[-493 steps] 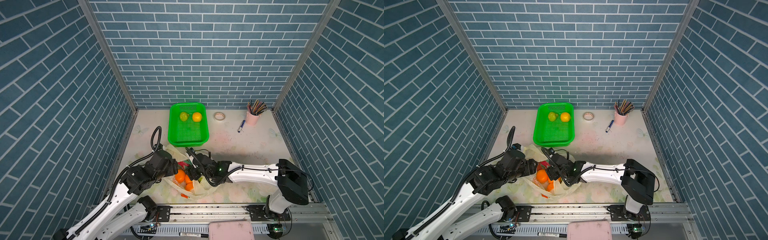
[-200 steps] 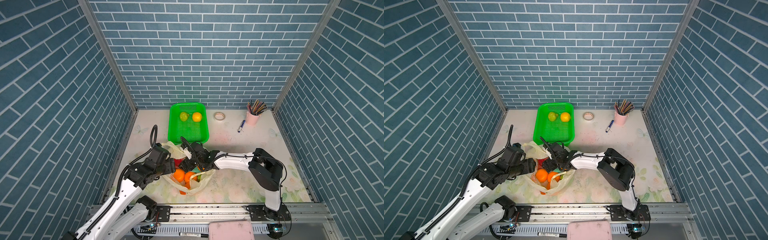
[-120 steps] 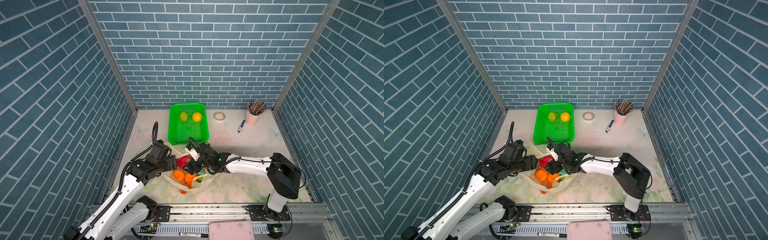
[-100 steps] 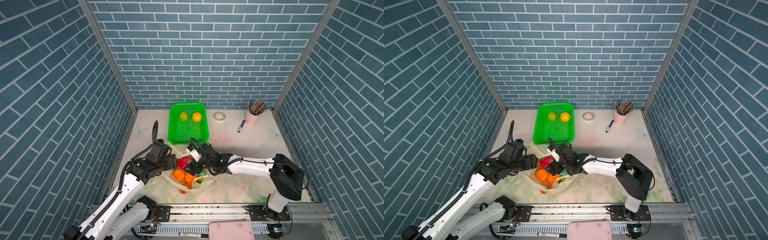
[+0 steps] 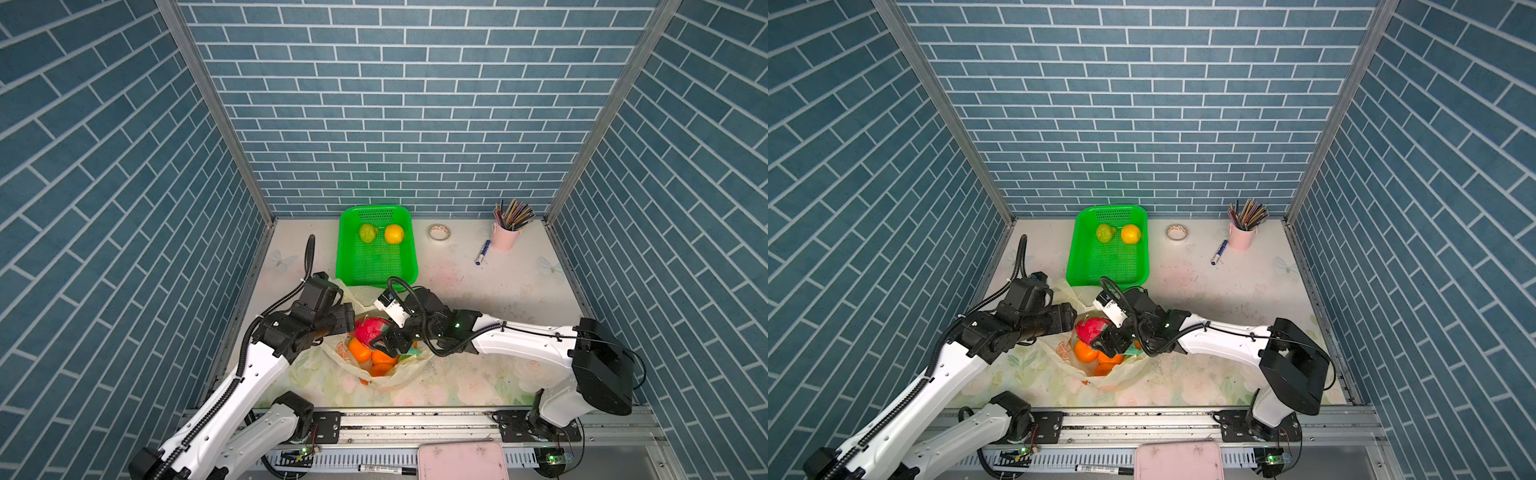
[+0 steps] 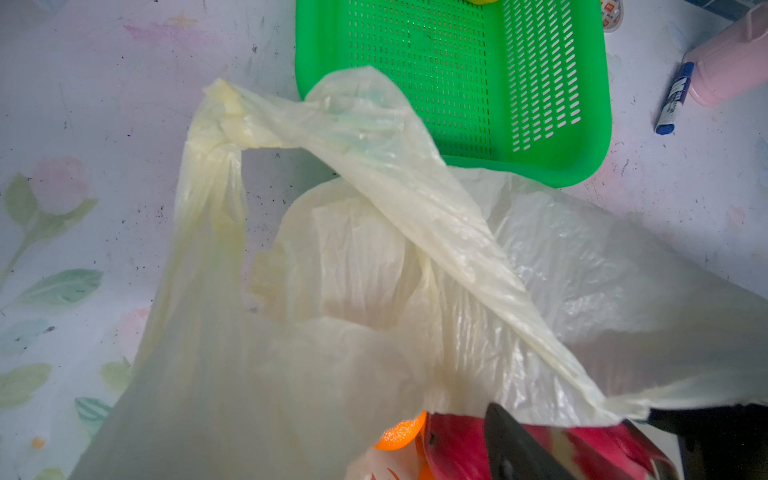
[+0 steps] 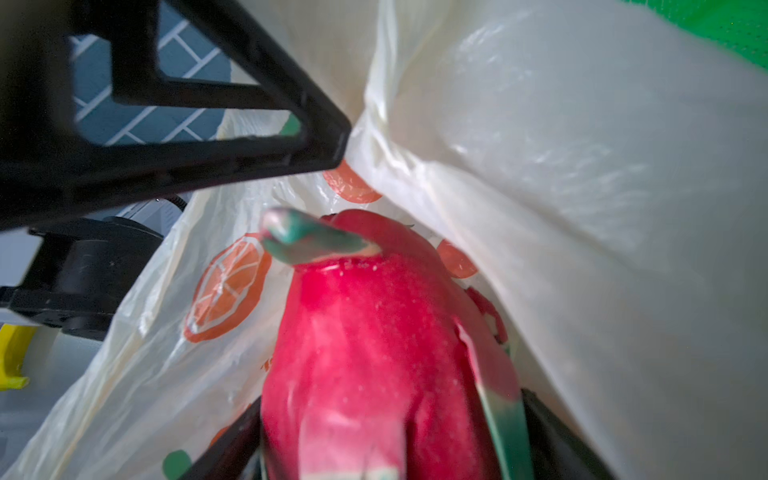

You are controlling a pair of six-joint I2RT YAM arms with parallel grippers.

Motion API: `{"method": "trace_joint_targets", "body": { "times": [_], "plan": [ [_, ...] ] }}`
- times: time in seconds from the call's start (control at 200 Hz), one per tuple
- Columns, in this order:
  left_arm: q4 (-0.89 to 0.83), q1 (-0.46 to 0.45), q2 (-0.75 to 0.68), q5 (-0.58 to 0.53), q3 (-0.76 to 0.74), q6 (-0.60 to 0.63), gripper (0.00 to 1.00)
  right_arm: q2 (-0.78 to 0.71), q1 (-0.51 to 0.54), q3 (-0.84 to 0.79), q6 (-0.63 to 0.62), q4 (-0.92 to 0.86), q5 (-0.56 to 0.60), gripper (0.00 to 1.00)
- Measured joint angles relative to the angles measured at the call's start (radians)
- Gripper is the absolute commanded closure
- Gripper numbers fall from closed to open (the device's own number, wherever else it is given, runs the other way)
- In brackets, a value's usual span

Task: Untie the knot of the plastic bag and take out the fruit
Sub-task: 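Hold the bag open with the left gripper while the right grasps the dragon fruit, then lift the red dragon fruit out of the bag with the right gripper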

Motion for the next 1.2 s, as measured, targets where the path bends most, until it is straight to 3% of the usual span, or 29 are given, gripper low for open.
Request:
{"method": "trace_joint_targets", "body": {
  "times": [0.41, 0.715, 1.2],
  "plan": [
    [0.008, 0.01, -0.028, 0.012, 0.003, -0.003, 0.18, -0.154, -0.008, -0.092, 0.032, 0.122, -0.03, 0.4],
    [0.013, 0.013, -0.075, 0.074, 0.033, -0.013, 0.17, -0.207, -0.036, -0.096, 0.102, 0.245, -0.036, 0.46],
    [0.169, 0.013, -0.177, 0.241, 0.177, -0.079, 0.11, -0.299, -0.067, -0.09, 0.142, 0.405, 0.089, 0.47]
  ]
}}
